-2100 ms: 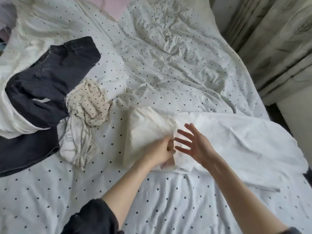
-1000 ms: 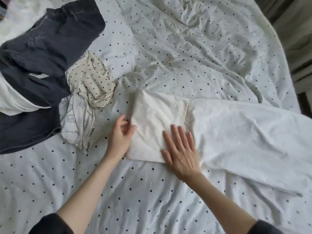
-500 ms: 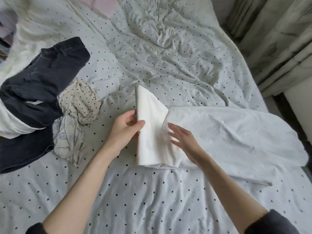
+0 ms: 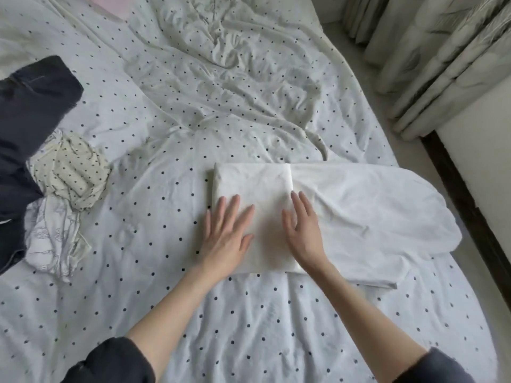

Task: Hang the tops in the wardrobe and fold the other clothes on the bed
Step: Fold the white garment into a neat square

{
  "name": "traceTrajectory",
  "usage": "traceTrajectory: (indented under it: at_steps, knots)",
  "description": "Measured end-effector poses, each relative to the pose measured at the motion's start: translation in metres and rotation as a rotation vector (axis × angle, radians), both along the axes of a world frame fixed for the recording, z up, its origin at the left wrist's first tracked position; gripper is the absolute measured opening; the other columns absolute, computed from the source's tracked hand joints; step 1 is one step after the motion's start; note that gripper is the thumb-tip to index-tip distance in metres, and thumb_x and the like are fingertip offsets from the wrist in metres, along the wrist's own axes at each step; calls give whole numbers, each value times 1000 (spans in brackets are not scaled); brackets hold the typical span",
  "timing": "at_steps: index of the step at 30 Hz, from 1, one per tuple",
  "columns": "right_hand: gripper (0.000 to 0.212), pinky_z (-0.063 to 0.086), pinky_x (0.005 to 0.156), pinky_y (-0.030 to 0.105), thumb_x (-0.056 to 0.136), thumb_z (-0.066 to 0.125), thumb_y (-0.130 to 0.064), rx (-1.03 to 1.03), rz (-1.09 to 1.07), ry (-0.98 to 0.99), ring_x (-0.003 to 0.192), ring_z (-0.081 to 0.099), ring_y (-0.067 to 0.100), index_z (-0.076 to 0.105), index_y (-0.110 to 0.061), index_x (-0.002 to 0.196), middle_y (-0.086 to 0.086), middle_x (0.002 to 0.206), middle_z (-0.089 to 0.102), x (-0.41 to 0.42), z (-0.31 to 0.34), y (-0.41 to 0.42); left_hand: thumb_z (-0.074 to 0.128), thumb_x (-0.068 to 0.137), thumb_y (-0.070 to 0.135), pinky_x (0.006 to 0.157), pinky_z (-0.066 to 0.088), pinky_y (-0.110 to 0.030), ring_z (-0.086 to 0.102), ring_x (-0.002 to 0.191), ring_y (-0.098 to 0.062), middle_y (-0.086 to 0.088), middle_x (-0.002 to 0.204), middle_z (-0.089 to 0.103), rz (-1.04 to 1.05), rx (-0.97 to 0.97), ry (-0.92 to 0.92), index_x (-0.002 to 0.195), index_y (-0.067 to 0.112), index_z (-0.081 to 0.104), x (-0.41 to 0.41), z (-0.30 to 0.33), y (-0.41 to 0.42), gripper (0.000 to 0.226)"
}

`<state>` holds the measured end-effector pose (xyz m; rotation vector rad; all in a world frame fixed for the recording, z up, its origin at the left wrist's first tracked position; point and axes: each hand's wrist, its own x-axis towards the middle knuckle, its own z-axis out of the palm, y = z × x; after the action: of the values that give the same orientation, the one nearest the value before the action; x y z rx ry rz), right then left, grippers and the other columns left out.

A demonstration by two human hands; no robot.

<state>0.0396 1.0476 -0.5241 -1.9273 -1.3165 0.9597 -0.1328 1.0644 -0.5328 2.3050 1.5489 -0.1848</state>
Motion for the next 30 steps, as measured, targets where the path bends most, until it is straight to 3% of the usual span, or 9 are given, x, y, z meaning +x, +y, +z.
traceTrajectory:
  at_steps: [3,6,9,14,18,23,25,27,30]
  knots:
    - [46,31,108,52,85,60,-5,289,269,-437,132,39,42,53,-2,130,24,140,44,-13,-18,1,36,96,37,111,15,-58,13,142,-38,-13,154,22,-74,106,47,143,20,39,-11,-9,-5,50]
    - [51,30,107,57,84,63,-15,288,380,-524,132,39,41,51,-9,134,20,143,42,-22,-36,13,29,94,36,111,24,-57,25,139,-37,-14,151,29,-86,168,111,141,19,42,-22,-25,-10,51]
    - [51,21,114,51,93,52,-27,197,438,-539,139,28,35,41,-14,141,16,150,31,-21,-54,17,30,93,36,112,16,-52,23,140,-33,-12,153,26,-69,195,137,144,19,34,-29,-37,-16,53]
    - [54,9,116,47,95,47,-32,167,464,-565,143,17,32,33,-19,146,13,154,22,-19,-64,25,29,93,37,113,19,-55,24,141,-33,-12,153,27,-35,206,153,145,18,34,-22,-35,-2,55]
    - [54,-3,117,46,99,36,-36,159,529,-632,146,6,29,23,-21,149,9,157,12,-19,-64,44,29,98,38,116,7,-50,4,146,-28,-7,158,10,6,200,154,149,21,22,-13,-34,45,54]
    - [50,3,118,45,99,37,-33,107,483,-609,145,13,30,30,-19,147,10,156,19,-19,-61,37,31,99,37,116,-2,-42,-10,145,-26,-4,159,-9,55,146,153,151,25,9,-11,-30,64,57]
    - [49,7,117,45,99,35,-34,73,462,-577,144,17,31,34,-17,145,11,155,22,-22,-57,20,36,99,32,118,1,-41,-5,146,-29,-9,158,-6,92,129,78,151,20,13,-12,-25,49,58]
    - [50,13,116,47,98,29,-35,47,470,-560,142,22,33,39,-16,143,13,153,27,-23,-53,-2,47,97,22,118,11,-41,6,145,-31,-14,158,3,202,102,-134,149,11,19,-12,-19,26,60]
    - [43,24,112,50,96,46,-26,64,466,-544,135,35,36,48,-11,137,16,146,39,-20,-48,-31,58,91,8,109,31,-40,35,132,-29,-17,143,37,543,48,-443,146,6,27,-12,-15,0,64]
